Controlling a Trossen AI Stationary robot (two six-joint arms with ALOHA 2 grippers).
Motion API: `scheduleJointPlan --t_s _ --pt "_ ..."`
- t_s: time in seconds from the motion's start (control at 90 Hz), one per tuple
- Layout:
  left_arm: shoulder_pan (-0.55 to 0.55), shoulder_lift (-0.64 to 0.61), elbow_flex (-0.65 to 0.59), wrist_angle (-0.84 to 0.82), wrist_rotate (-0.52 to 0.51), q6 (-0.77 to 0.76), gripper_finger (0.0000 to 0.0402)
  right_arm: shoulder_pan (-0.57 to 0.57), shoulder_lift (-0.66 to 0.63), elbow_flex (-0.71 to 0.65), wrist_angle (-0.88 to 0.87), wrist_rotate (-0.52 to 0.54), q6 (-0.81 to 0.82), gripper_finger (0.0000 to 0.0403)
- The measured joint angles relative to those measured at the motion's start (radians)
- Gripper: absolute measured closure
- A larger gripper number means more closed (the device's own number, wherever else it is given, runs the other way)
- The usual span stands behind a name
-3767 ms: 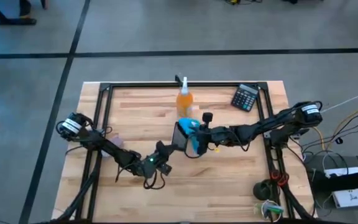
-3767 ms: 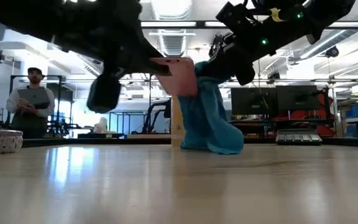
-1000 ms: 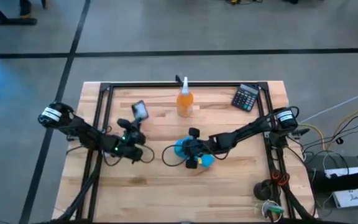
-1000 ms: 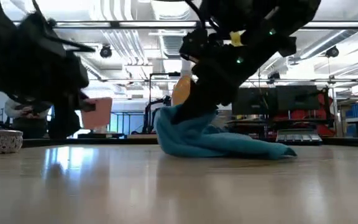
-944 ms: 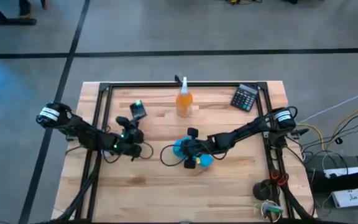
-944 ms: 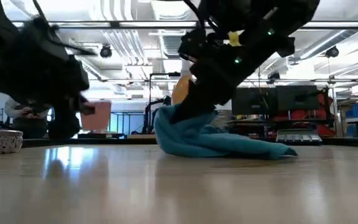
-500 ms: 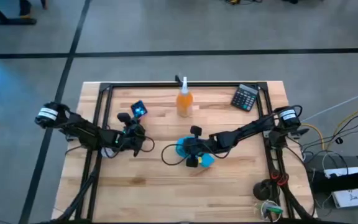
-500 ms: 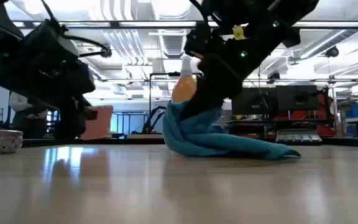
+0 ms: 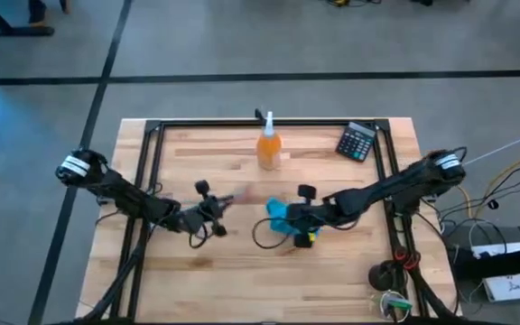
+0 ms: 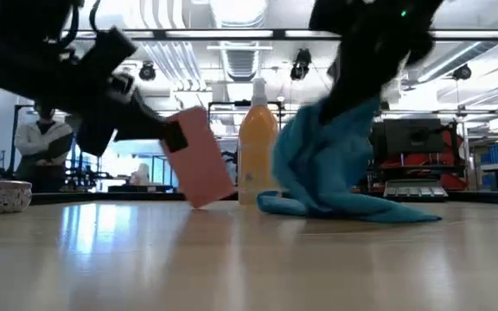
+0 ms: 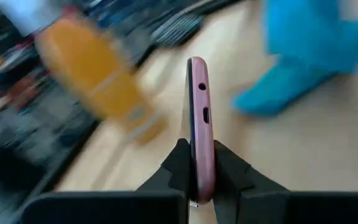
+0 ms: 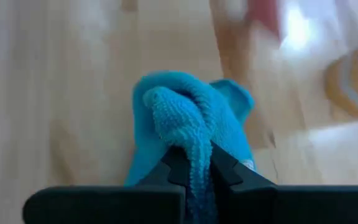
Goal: Apply microfiber cloth
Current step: Wipe the front of the pink cellphone using microfiber cloth
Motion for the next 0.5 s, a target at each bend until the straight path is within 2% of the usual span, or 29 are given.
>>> scheduleJointPlan --t_s 0.144,0.311,0.5 --pt "-0.013 0.142 0.105 0.022 0.004 0.077 0.0389 0.015 -0.097 -0.005 -0.065 0.030 -0.007 0.0403" --pt "-0.019 0.302 0.217 0.023 -0.020 0.184 0.0389 0.027 -0.187 -0.008 -0.228 0.111 0.082 0.0403" --pt "-0.027 0.400 0.272 0.024 -0.038 0.204 0.0389 0.052 -0.322 -0.011 -0.539 0.251 0.298 0.0403"
